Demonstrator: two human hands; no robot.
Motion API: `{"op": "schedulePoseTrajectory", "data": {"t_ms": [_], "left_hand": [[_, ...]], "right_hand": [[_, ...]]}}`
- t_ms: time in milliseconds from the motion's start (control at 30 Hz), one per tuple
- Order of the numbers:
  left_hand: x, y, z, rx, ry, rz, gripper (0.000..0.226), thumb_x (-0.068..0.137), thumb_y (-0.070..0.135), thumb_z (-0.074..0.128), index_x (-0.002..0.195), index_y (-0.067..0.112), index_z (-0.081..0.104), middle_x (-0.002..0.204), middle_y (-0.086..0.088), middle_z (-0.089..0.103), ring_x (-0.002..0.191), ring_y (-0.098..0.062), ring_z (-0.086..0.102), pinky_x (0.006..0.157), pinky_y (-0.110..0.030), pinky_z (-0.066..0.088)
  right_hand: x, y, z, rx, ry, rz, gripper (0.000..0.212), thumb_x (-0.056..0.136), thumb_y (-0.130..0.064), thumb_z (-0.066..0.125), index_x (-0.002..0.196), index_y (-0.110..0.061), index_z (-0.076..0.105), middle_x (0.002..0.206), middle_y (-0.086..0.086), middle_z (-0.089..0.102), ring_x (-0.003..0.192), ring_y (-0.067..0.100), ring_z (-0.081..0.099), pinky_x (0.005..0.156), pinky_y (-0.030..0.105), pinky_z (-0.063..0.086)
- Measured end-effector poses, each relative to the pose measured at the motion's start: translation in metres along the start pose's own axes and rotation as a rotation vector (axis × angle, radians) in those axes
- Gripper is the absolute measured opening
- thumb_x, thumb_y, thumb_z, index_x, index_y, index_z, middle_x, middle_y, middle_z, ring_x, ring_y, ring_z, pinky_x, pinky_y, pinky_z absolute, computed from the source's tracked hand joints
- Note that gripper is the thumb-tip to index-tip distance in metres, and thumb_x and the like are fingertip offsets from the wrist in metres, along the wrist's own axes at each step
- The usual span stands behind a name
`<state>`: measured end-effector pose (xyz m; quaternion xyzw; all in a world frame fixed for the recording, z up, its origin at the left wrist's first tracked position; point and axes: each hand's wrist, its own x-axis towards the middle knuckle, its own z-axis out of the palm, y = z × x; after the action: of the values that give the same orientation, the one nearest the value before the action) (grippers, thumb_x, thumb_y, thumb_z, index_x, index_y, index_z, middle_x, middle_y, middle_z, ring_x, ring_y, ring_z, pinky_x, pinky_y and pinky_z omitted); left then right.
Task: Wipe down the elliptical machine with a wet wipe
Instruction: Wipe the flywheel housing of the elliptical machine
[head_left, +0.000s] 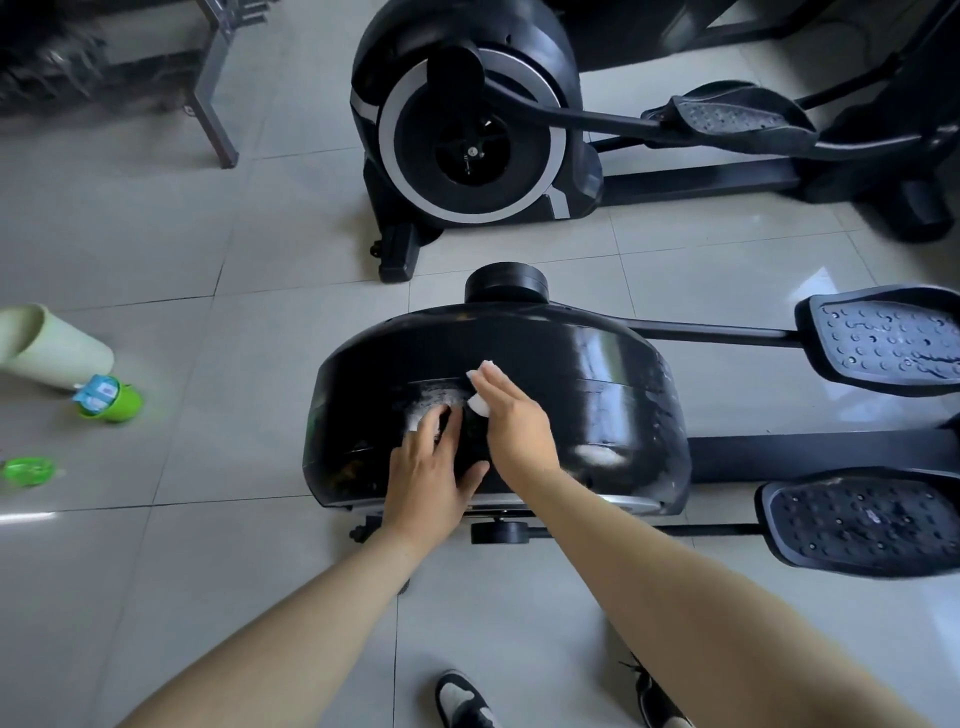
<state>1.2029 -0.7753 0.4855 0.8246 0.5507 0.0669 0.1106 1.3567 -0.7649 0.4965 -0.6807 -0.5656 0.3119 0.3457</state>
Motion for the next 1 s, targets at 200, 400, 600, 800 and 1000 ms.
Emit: {"op": "schedulePoseTrajectory", "data": {"t_ms": [200, 400, 600, 800, 1000], "left_hand": [[0.003, -0.008, 0.001, 0.035, -0.005, -0.013, 0.083, 0.092, 0.064, 0.052, 0.156, 0.013, 0.037, 0.156, -0.009, 0.036, 0.121, -0.032, 0.054, 0.093, -0.044, 0.051], [0.002, -0.006, -0.005, -0.04, -0.078, -0.021, 0.085, 0.096, 0.059, 0.055, 0.162, 0.018, 0.019, 0.164, -0.004, 0.02, 0.131, -0.029, 0.043, 0.107, -0.041, 0.04], [-0.006, -0.023, -0.009, -0.126, -0.02, -0.124, 0.092, 0.089, 0.055, 0.07, 0.159, 0.013, 0.028, 0.16, -0.008, 0.029, 0.127, -0.033, 0.046, 0.105, -0.044, 0.042], [-0.015, -0.051, -0.009, -0.077, -0.012, -0.164, 0.092, 0.083, 0.051, 0.076, 0.154, 0.008, 0.038, 0.152, -0.014, 0.041, 0.118, -0.04, 0.054, 0.093, -0.047, 0.049], [-0.015, -0.05, -0.012, -0.087, -0.058, -0.16, 0.09, 0.09, 0.056, 0.068, 0.159, 0.011, 0.03, 0.161, -0.008, 0.031, 0.127, -0.034, 0.045, 0.104, -0.043, 0.04]], "right_hand": [[0.007, 0.01, 0.004, -0.412, -0.01, -0.066, 0.061, 0.101, -0.004, 0.037, 0.161, -0.016, 0.026, 0.17, 0.0, 0.017, 0.158, 0.013, 0.004, 0.125, 0.04, -0.007], [-0.024, 0.039, -0.019, -0.37, 0.184, 0.284, 0.068, 0.097, 0.01, 0.033, 0.16, -0.011, 0.024, 0.169, 0.005, 0.02, 0.157, 0.017, 0.01, 0.128, 0.038, 0.005], [-0.024, 0.004, 0.009, -0.26, 0.189, 0.039, 0.069, 0.092, 0.018, 0.039, 0.155, -0.01, 0.04, 0.164, 0.003, 0.033, 0.153, 0.017, 0.026, 0.125, 0.024, 0.001], [-0.017, -0.026, 0.053, -0.443, -0.2, -0.272, 0.064, 0.102, -0.003, 0.045, 0.161, -0.011, 0.021, 0.17, 0.001, 0.009, 0.157, 0.014, -0.002, 0.122, 0.034, -0.018], [-0.037, 0.005, 0.024, -0.422, 0.152, 0.109, 0.072, 0.095, 0.006, 0.038, 0.162, -0.017, 0.022, 0.17, -0.001, 0.014, 0.157, 0.011, 0.003, 0.124, 0.036, -0.013]]}}
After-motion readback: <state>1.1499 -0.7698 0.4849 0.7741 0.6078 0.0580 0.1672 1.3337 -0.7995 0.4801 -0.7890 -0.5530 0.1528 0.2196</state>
